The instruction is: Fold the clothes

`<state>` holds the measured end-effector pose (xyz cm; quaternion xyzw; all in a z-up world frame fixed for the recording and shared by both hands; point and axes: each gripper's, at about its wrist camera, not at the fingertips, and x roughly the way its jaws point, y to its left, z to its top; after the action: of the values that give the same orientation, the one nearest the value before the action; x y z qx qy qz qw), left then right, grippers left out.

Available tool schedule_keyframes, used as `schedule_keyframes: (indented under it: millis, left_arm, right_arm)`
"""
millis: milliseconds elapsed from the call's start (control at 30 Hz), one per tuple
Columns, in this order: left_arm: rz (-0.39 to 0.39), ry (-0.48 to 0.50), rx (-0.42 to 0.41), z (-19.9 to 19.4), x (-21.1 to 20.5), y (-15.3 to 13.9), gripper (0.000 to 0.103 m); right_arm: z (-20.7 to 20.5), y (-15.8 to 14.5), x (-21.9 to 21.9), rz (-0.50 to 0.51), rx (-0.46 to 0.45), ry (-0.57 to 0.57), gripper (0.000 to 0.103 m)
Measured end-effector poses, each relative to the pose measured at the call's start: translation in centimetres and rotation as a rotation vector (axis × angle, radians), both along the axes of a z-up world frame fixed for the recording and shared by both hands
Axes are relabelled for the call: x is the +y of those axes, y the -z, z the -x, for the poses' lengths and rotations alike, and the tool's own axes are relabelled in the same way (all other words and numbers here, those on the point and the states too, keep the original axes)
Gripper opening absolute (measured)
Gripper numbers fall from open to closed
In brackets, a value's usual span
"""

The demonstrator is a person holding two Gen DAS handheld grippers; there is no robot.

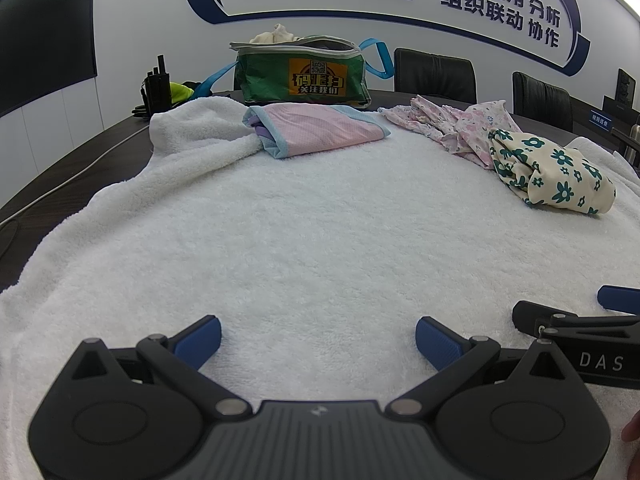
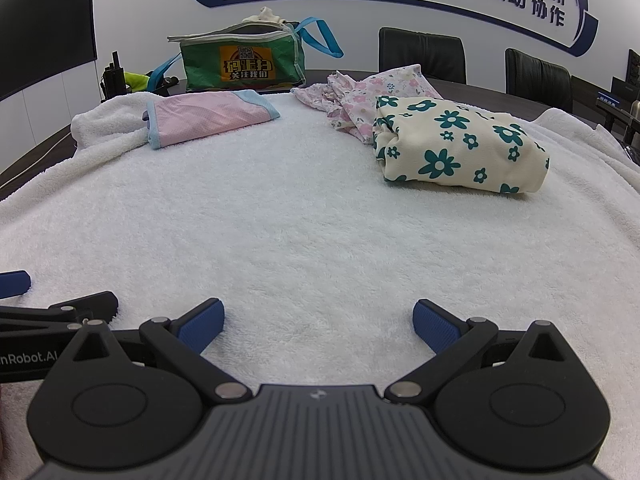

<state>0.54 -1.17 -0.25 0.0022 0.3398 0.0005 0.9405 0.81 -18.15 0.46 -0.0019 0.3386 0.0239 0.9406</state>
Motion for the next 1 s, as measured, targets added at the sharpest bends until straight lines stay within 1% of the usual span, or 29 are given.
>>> schedule_keyframes:
  millis: [1000]
  left_arm:
    - [-0.001,0.0,0.0,-0.16,-0.43,0.09,0.103]
  right_arm:
    - [0.01,-0.01,0.01,0.0,0.0,0.0,0.102]
